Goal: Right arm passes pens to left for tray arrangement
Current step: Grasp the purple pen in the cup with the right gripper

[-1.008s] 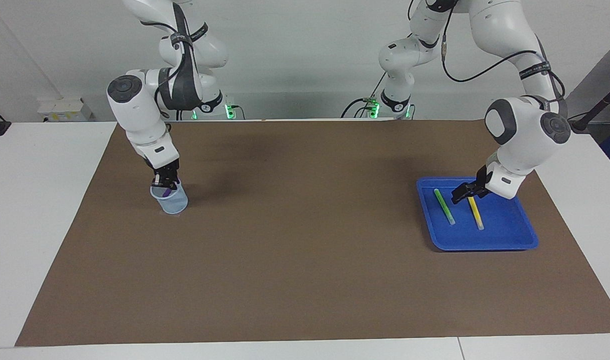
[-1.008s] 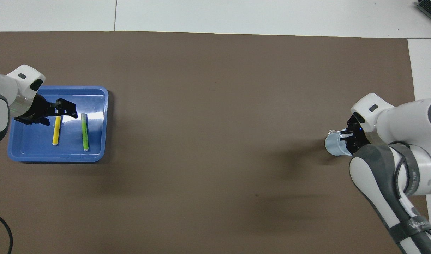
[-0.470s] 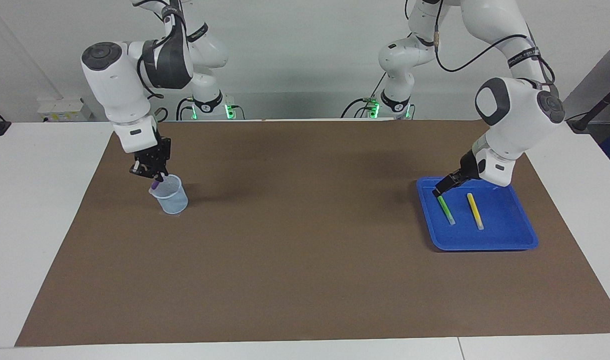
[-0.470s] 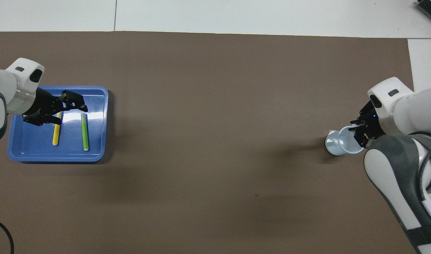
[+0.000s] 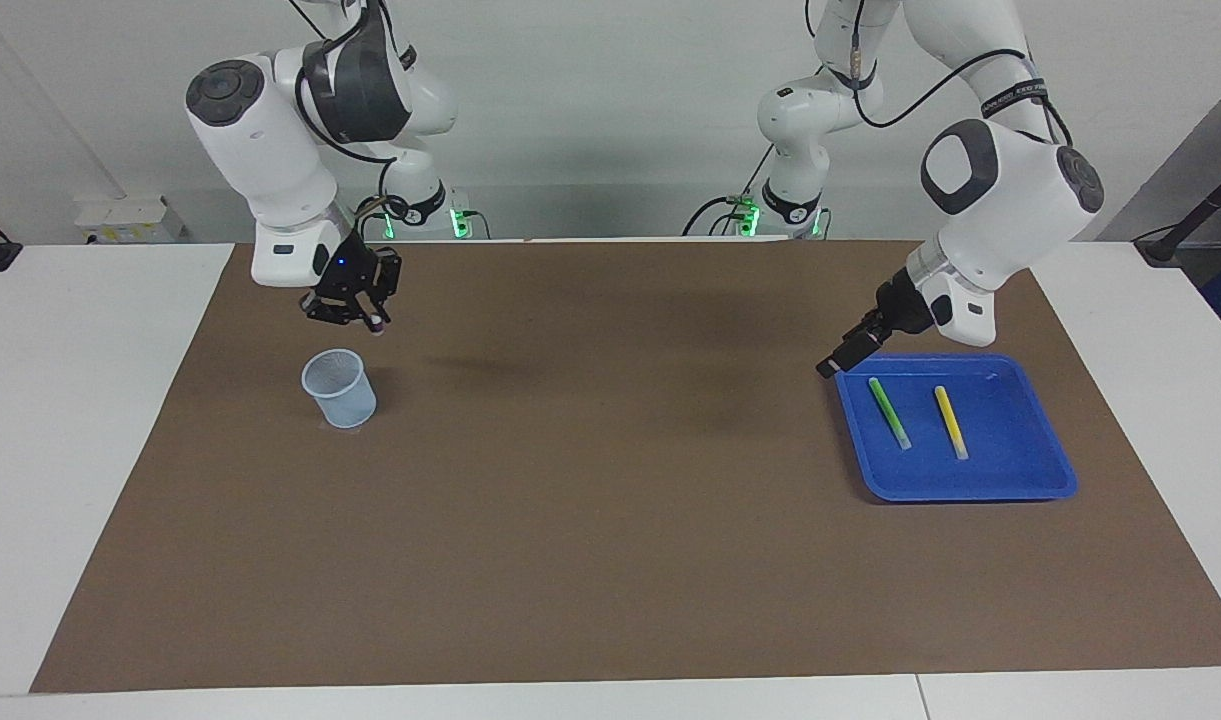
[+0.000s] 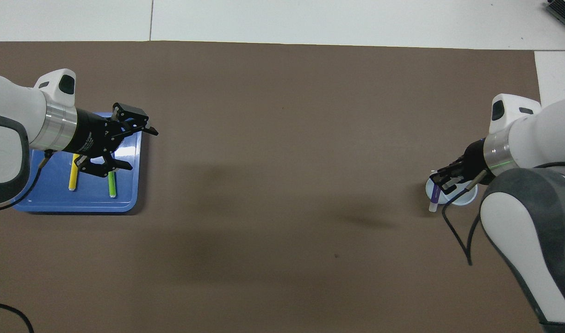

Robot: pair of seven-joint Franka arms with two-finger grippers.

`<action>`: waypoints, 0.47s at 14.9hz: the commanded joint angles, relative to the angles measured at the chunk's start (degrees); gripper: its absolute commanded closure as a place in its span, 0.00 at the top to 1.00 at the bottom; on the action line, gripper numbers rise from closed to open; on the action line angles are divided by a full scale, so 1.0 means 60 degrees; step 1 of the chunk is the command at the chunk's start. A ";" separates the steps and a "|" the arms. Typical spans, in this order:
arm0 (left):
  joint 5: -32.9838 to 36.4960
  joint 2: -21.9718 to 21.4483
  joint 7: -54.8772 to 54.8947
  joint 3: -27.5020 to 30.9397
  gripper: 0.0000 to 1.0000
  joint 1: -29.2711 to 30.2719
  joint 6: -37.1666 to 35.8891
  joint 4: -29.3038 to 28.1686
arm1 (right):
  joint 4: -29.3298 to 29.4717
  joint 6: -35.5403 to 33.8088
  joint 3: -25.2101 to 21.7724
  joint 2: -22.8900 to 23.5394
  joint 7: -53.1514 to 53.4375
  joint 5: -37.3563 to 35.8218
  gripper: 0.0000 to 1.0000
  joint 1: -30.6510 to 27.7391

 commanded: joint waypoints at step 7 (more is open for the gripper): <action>-0.1199 -0.1222 -0.2516 0.0043 1.00 -0.0146 -0.0084 -0.0085 | -0.1030 0.1128 0.0021 -0.0518 0.6046 0.3232 0.00 0.0893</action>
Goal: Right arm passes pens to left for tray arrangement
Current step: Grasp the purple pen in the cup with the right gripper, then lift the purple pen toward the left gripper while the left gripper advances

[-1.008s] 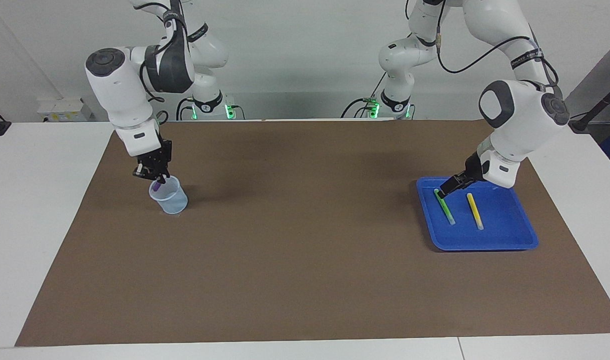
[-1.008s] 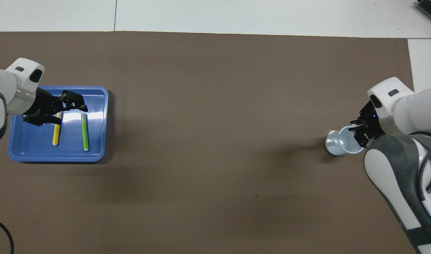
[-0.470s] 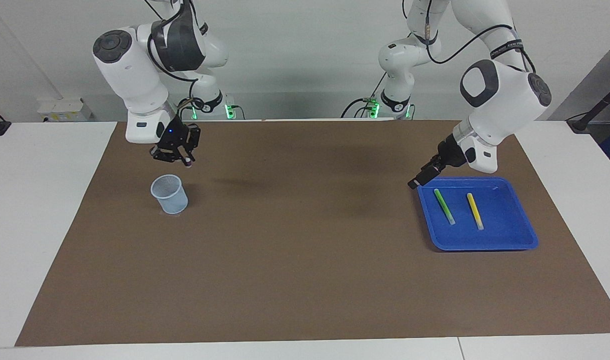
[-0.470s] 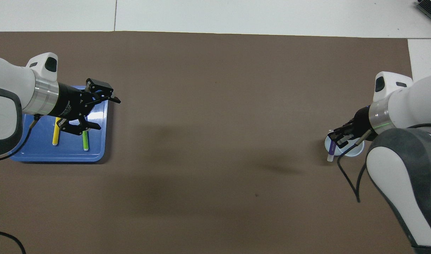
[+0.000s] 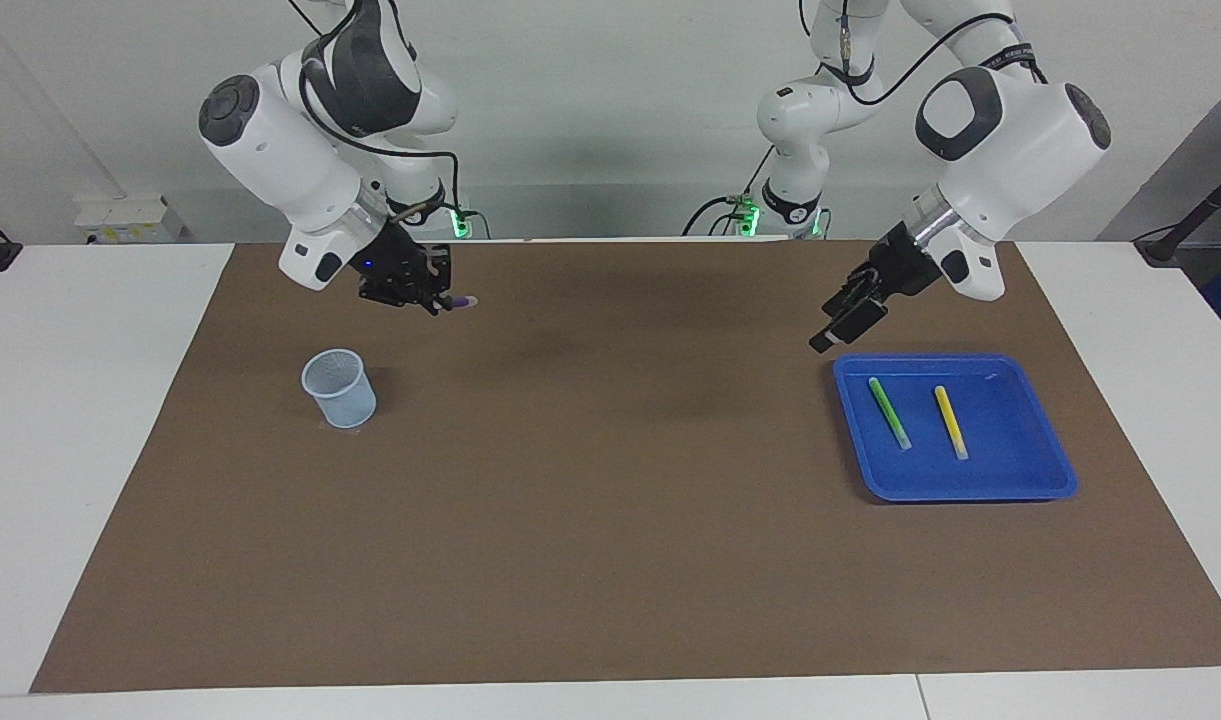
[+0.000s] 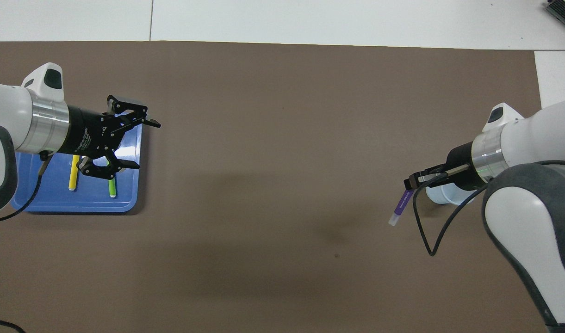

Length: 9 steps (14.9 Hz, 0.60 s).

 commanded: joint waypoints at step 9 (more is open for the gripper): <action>0.0533 -0.0713 -0.6617 0.0075 1.00 -0.0951 0.0138 -0.0352 | -0.1875 0.5393 0.0013 -0.0389 0.4689 0.2871 0.00 0.2209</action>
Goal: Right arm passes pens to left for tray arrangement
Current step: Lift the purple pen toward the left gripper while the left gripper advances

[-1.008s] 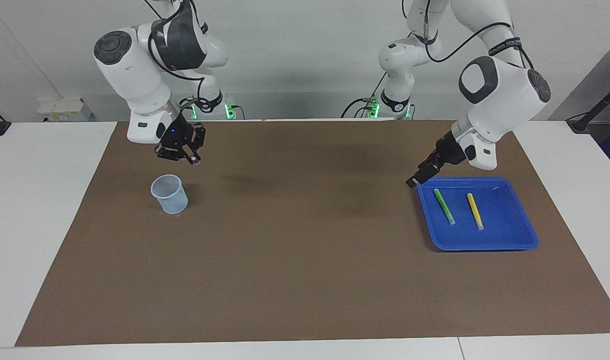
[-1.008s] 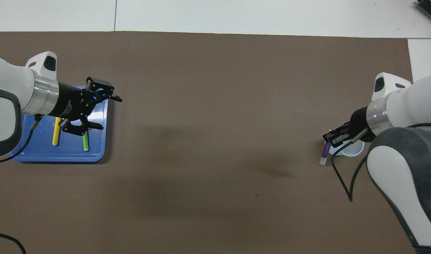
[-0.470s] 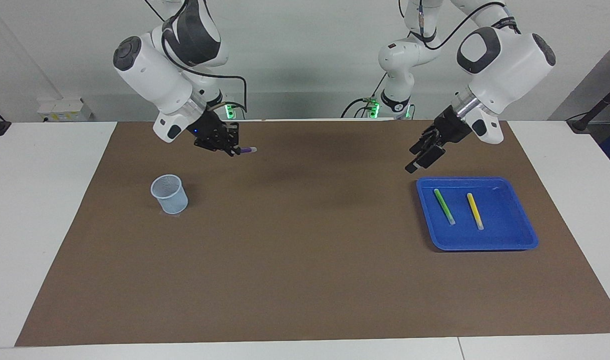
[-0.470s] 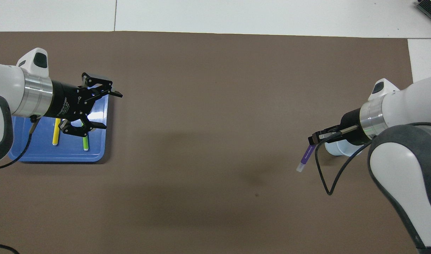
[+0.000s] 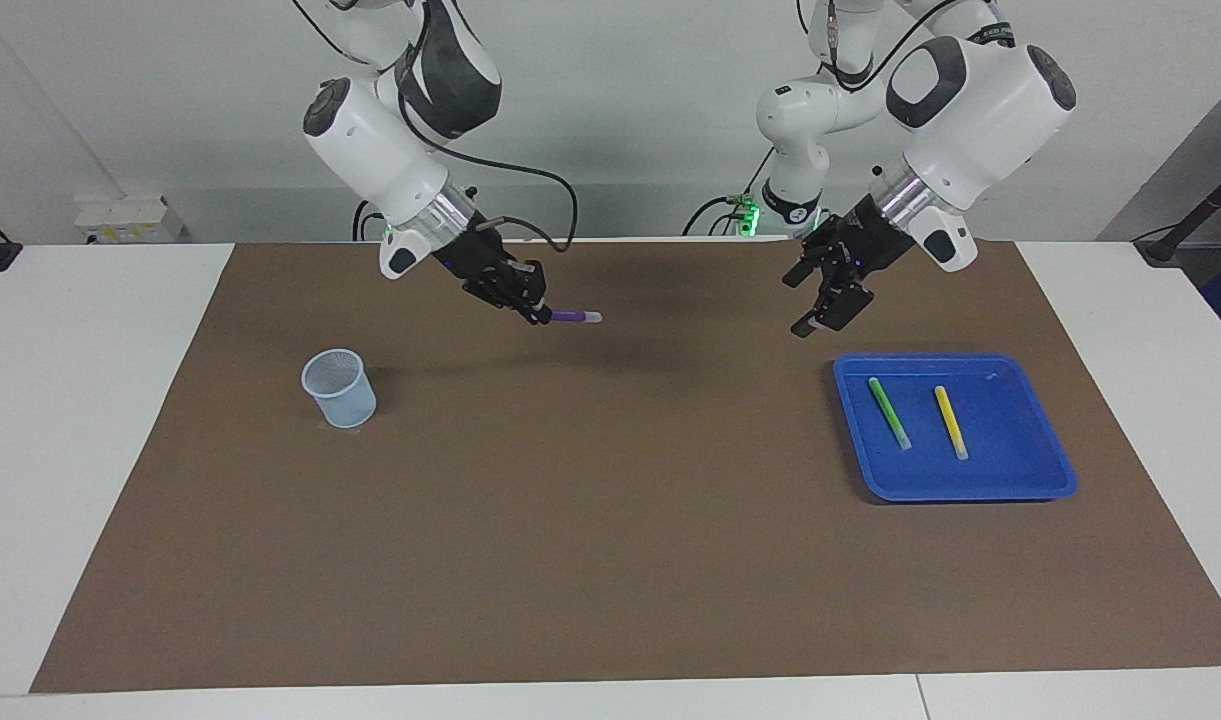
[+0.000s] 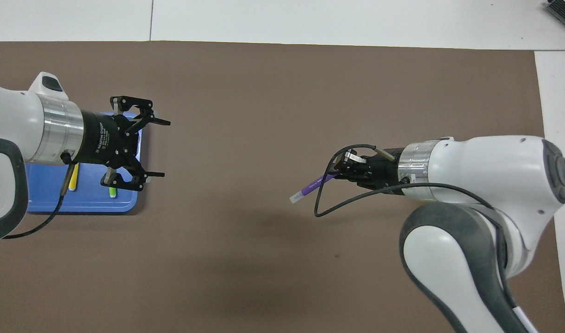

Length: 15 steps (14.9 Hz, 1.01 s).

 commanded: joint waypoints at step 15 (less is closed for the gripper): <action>0.1084 -0.0966 -0.5658 0.0074 0.99 -0.2435 0.1603 -0.1604 | -0.0843 0.4339 -0.0007 0.0032 0.2561 0.1549 0.00 0.2720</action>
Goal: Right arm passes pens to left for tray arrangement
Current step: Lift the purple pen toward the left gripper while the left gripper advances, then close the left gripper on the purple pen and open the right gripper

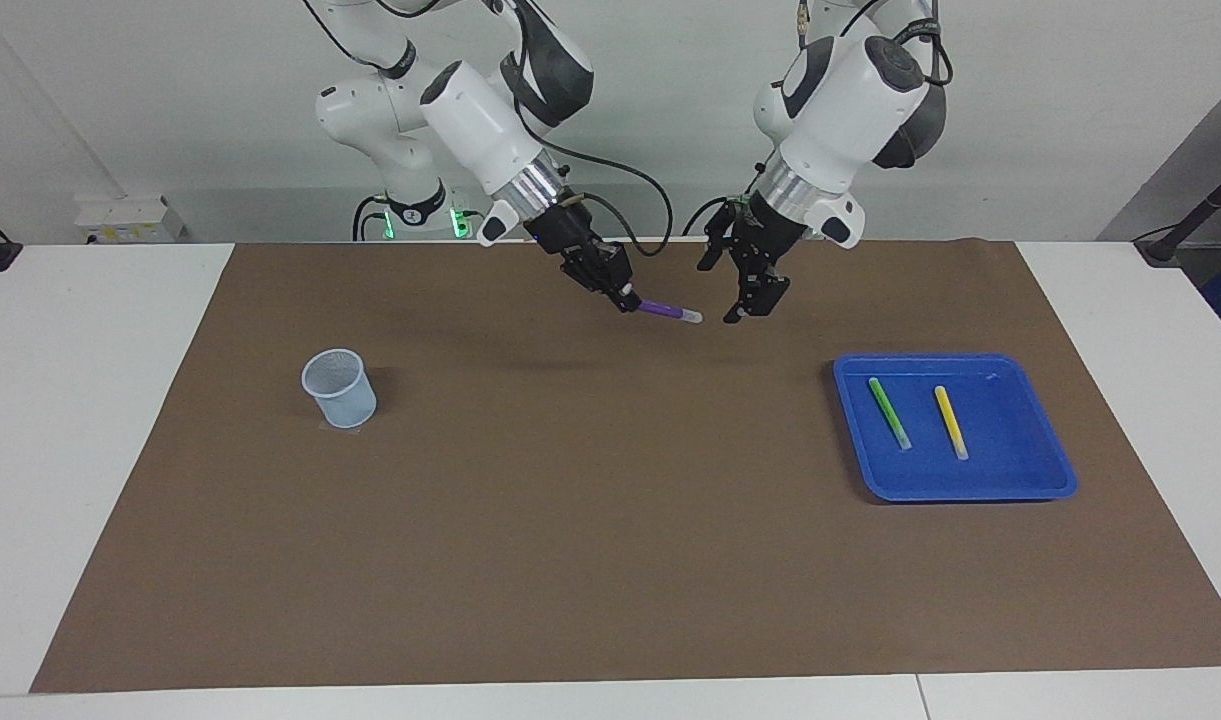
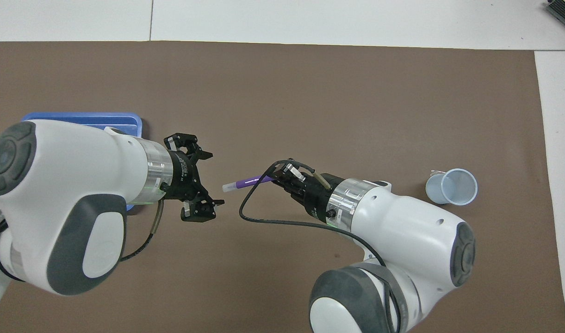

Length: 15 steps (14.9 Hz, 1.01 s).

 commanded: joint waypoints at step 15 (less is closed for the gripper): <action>0.0091 -0.1054 -0.1266 0.0099 0.95 -0.1596 0.3486 -0.2367 | 0.0001 0.0159 -0.0021 -0.0009 -0.0096 0.0327 0.00 0.0063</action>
